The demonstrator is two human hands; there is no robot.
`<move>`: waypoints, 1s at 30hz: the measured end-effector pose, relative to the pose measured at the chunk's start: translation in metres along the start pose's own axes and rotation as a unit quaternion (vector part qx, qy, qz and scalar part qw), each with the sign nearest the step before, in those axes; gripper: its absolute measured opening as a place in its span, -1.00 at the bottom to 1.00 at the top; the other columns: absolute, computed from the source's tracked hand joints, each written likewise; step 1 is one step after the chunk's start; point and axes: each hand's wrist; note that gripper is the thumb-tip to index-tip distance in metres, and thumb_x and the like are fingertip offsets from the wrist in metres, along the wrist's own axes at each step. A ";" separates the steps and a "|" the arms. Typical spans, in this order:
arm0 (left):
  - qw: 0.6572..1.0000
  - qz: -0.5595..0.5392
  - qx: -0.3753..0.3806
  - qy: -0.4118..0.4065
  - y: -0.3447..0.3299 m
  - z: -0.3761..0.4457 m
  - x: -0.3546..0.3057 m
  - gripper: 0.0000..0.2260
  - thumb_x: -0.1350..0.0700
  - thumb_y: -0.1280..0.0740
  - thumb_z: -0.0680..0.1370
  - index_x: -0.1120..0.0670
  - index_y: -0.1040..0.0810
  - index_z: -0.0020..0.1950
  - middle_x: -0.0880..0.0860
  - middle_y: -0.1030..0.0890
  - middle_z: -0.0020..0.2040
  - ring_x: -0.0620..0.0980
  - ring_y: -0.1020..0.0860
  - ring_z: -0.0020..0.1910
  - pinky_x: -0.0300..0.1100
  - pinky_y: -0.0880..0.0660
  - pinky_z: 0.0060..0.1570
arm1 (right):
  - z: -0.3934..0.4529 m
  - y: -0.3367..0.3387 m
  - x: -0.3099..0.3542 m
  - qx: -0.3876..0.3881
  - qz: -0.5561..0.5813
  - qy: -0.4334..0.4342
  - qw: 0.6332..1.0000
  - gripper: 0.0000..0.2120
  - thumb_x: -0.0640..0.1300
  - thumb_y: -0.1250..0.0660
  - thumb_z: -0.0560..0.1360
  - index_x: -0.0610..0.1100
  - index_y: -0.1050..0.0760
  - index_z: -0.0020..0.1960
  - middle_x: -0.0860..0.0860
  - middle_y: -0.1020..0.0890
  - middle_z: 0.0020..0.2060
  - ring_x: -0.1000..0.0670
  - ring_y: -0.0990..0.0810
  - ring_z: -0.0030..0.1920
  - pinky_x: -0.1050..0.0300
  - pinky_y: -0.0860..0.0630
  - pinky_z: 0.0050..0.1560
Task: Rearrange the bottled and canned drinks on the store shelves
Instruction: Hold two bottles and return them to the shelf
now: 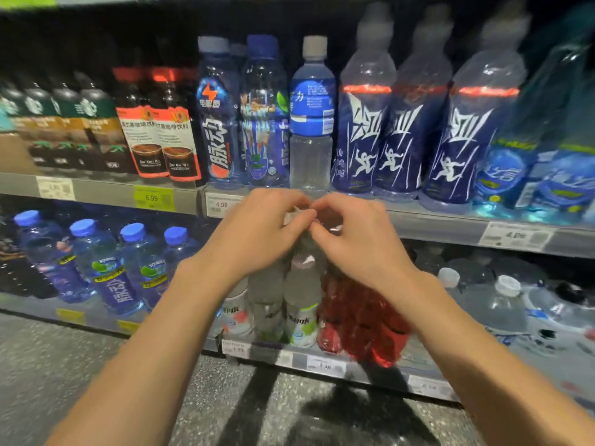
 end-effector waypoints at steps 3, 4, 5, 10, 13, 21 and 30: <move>0.999 -0.010 -0.049 -0.021 0.000 0.007 -0.025 -0.71 -0.12 -0.28 0.62 -0.01 -0.61 0.23 -0.07 -0.67 0.15 -0.04 -0.60 0.18 0.03 -0.52 0.17 | 0.000 0.031 -0.002 -0.039 0.011 -0.016 0.999 -0.76 -0.01 -0.35 0.42 0.00 -0.63 0.06 0.08 -0.71 -0.18 0.04 -0.69 -0.11 -0.04 -0.60 0.02; 0.998 -0.003 -0.062 -0.024 -0.001 0.010 -0.033 -0.69 -0.13 -0.29 0.62 0.00 -0.60 0.26 -0.07 -0.65 0.18 -0.03 -0.58 0.21 0.02 -0.51 0.20 | 0.000 0.042 -0.003 -0.051 0.011 -0.022 0.998 -0.73 0.02 -0.34 0.40 0.01 -0.63 0.07 0.09 -0.71 -0.17 0.04 -0.69 -0.11 -0.04 -0.60 0.02; 0.997 0.004 -0.070 -0.024 -0.002 0.012 -0.040 -0.66 -0.15 -0.29 0.61 0.00 -0.58 0.28 -0.07 -0.64 0.21 -0.02 -0.57 0.23 0.02 -0.50 0.21 | 0.000 0.052 -0.004 -0.061 0.008 -0.027 0.998 -0.71 0.04 -0.33 0.38 0.02 -0.62 0.07 0.10 -0.70 -0.16 0.04 -0.69 -0.10 -0.05 -0.60 0.02; 0.996 0.036 -0.077 -0.016 -0.006 0.022 -0.077 -0.54 -0.27 -0.18 0.56 -0.05 -0.51 0.34 -0.13 -0.53 0.32 -0.05 -0.49 0.30 0.00 -0.49 0.21 | -0.007 0.092 -0.008 -0.090 -0.030 -0.042 0.995 -0.61 0.11 -0.32 0.37 0.08 -0.58 0.17 0.15 -0.70 -0.02 0.02 -0.67 0.04 -0.09 -0.60 0.09; 0.995 0.047 -0.085 -0.012 -0.010 0.023 -0.092 -0.61 -0.19 -0.25 0.59 -0.07 -0.49 0.37 -0.17 -0.48 0.36 -0.07 -0.47 0.32 -0.06 -0.48 0.19 | -0.010 0.109 -0.013 -0.103 -0.043 -0.052 0.992 -0.62 0.10 -0.36 0.38 0.08 -0.57 0.18 0.15 -0.70 0.04 0.03 -0.66 0.07 -0.09 -0.59 0.10; 0.992 0.061 -0.105 0.021 -0.007 0.027 -0.108 -0.66 -0.16 -0.29 0.59 -0.09 -0.50 0.33 -0.22 -0.48 0.32 -0.11 -0.47 0.30 -0.12 -0.41 0.03 | -0.022 0.128 -0.029 -0.084 -0.044 -0.064 0.993 -0.65 -0.02 -0.46 0.45 0.06 -0.56 0.23 0.16 -0.67 0.03 0.08 -0.61 0.06 -0.05 -0.56 0.15; 0.992 0.085 -0.092 0.028 -0.006 0.025 -0.115 -0.64 -0.18 -0.27 0.60 -0.11 -0.47 0.36 -0.23 -0.47 0.33 -0.13 -0.48 0.30 -0.08 -0.47 0.08 | -0.017 0.121 -0.015 -0.053 -0.042 -0.059 0.996 -0.55 0.09 -0.39 0.46 0.13 -0.47 0.34 0.17 -0.62 0.21 0.05 -0.56 0.25 -0.11 -0.54 0.21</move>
Point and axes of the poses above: each hand's wrist, its own z-axis towards the middle knuckle, its own y-axis out of the back of the hand, x = y × z
